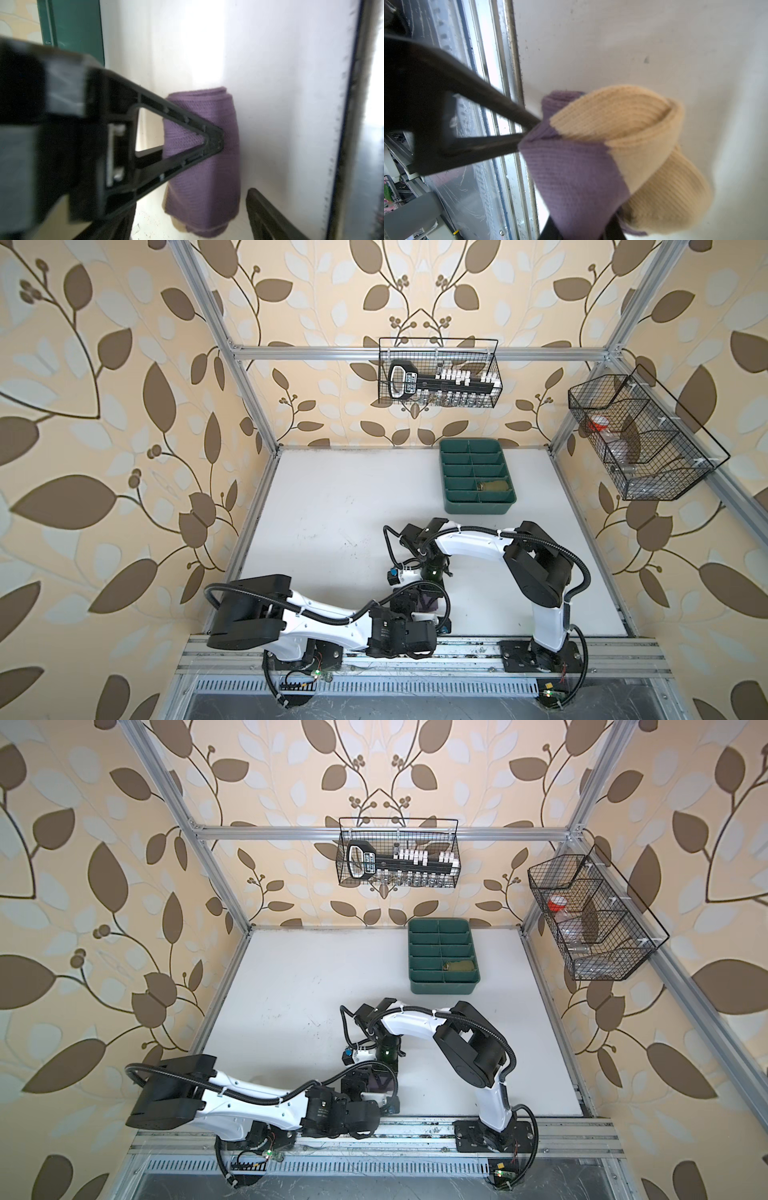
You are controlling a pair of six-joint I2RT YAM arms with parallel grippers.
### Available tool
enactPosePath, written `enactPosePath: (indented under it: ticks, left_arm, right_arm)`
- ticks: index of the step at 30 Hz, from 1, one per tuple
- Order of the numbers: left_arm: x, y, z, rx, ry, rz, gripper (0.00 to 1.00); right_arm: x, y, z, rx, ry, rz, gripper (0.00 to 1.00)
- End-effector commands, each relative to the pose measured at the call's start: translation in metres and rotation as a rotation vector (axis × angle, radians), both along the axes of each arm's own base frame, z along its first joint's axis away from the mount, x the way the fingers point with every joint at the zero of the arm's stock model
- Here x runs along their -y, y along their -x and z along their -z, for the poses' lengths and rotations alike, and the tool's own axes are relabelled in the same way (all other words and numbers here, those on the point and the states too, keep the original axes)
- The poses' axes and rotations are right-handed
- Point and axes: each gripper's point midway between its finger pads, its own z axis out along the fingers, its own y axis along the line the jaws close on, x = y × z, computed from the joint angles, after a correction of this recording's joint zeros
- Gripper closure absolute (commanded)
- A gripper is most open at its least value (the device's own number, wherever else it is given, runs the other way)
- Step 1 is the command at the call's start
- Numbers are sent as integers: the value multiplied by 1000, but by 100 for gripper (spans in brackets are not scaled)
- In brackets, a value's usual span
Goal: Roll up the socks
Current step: 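Reach the left gripper across and grasp the roll beside the right gripper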
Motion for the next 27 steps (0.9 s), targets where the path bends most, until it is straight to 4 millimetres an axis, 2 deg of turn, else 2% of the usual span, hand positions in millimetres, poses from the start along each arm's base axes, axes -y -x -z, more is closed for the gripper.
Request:
enactPosePath:
  ticks: [1, 6, 10, 16, 22, 27]
  left_arm:
    - [3, 4, -16, -45, 109, 0, 15]
    - [0, 10, -27, -71, 139, 20, 11]
    - [6, 15, -20, -102, 141, 50, 8]
    - [10, -1, -1, -30, 25, -40, 8]
    - [16, -11, 6, 9, -2, -91, 9]
    - [23, -16, 19, 21, -37, -111, 15]
  right_arm:
    - [0, 4, 7, -26, -3, -5, 100]
    - [0, 0, 6, -17, -5, 4, 100]
    - [1, -3, 4, -13, -8, 11, 100]
    - [0, -4, 2, -7, -12, 14, 100]
    - [0, -4, 2, -10, -11, 15, 100]
    - [0, -3, 1, -17, -12, 16, 100]
